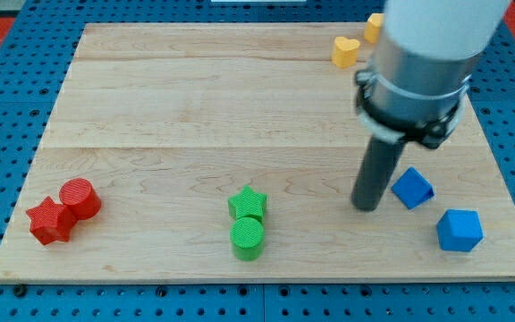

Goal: Drag the green star to the top left corner of the board

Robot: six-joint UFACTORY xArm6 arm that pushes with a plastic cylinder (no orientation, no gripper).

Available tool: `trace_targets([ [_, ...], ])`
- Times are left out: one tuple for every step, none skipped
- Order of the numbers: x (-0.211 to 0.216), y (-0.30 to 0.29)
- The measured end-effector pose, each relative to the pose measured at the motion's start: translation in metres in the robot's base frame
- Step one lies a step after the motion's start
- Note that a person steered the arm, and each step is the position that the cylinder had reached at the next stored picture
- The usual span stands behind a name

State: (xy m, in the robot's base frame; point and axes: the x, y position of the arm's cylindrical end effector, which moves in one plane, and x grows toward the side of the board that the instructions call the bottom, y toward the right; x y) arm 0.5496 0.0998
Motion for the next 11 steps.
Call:
trace_targets([
  [0.064, -0.024],
  [0.068, -0.064],
  [0.036, -0.069],
  [-0.007, -0.088],
  [0.004, -0.096],
  [0.016, -0.111],
  [-0.08, -0.129],
  [-0.147, -0.148],
  [-0.103, -0.088],
  [-0.019, -0.081],
  [-0.053, -0.157],
])
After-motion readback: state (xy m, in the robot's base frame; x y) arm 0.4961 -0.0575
